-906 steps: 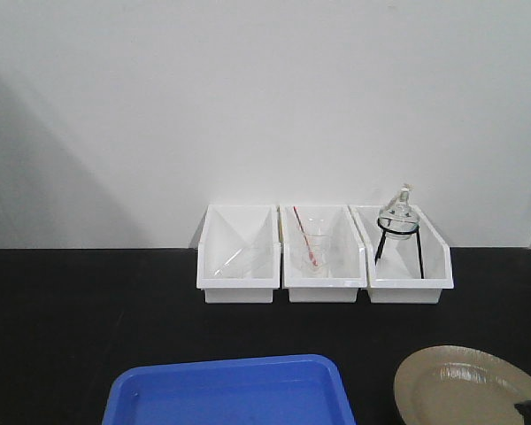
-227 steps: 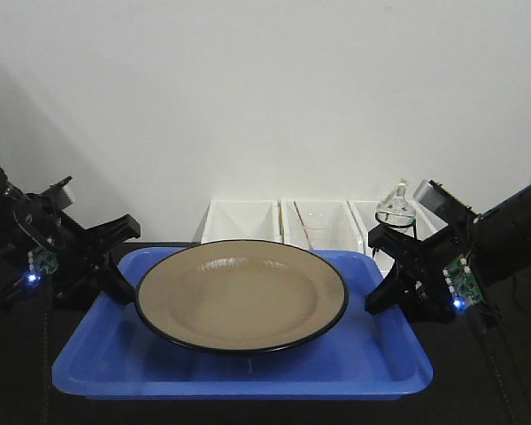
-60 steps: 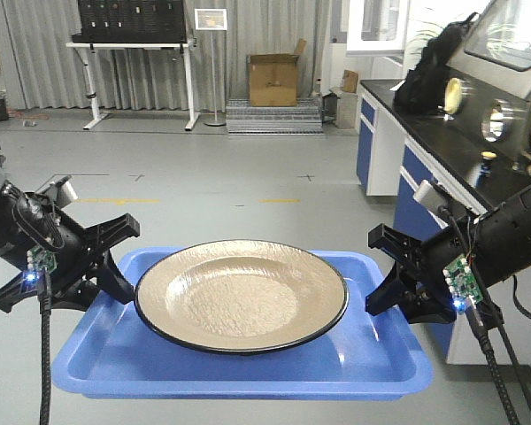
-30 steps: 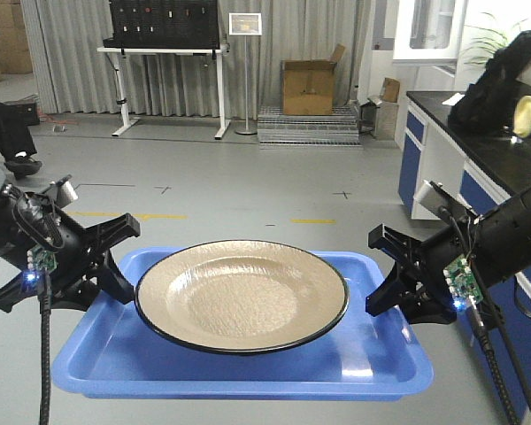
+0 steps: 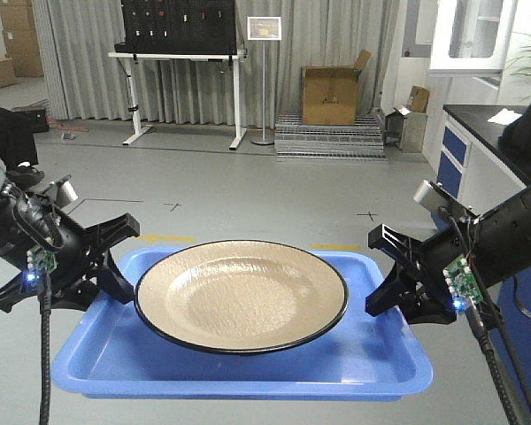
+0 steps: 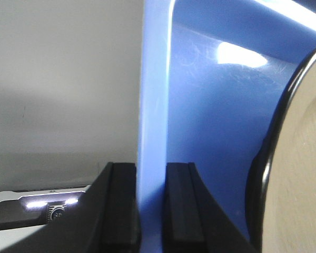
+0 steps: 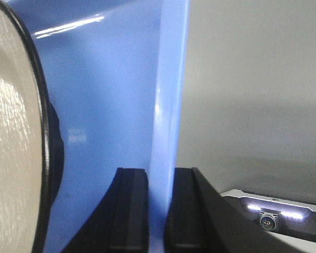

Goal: Place disk in tray to left cabinet
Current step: 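Hold the tray level with both grippers while the base turns away, then carry the tray with both grippers to the open white cabinet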

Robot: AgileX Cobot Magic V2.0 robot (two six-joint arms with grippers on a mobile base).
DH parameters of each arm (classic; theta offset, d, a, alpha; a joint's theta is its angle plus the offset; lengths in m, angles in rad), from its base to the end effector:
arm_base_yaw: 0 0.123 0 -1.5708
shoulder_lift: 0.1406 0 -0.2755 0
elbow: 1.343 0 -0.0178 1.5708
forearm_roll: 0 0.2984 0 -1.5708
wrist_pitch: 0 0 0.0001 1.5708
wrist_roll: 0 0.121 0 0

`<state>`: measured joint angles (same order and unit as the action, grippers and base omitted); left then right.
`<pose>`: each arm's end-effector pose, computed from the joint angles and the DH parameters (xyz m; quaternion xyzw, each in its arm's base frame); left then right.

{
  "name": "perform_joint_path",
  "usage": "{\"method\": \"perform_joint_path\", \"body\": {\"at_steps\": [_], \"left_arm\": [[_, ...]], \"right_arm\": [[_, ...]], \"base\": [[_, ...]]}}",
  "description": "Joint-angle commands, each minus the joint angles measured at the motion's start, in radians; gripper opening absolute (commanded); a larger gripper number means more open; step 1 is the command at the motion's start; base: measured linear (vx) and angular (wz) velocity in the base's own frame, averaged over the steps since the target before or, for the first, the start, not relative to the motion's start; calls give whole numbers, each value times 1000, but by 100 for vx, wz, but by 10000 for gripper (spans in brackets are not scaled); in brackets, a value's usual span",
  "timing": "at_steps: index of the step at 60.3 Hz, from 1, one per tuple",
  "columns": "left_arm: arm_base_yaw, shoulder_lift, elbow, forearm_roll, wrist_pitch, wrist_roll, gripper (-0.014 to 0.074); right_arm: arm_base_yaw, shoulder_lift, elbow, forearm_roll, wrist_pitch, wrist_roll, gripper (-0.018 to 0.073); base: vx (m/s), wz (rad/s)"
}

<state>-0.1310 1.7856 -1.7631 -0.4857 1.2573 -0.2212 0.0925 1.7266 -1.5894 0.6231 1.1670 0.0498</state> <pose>0.4255 -0.1103 0.3191 -0.0728 0.9510 -0.2669 0.1378 0.4145 0.1037 0.2967 0.0489 0.9383 0.3098 0.1458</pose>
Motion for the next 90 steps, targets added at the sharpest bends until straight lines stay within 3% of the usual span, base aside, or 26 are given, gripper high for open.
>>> {"method": "perform_joint_path", "body": {"at_steps": [1, 90], "left_arm": [[-26, -59, -38, -153, -2, -25, 0], [-26, -59, -38, -153, -4, -25, 0]], "right_arm": [[15, -55, -38, 144, -26, -6, -4], [15, -55, -38, 141, -26, -6, -4]], "base": [[60, 0], [66, -1]]}}
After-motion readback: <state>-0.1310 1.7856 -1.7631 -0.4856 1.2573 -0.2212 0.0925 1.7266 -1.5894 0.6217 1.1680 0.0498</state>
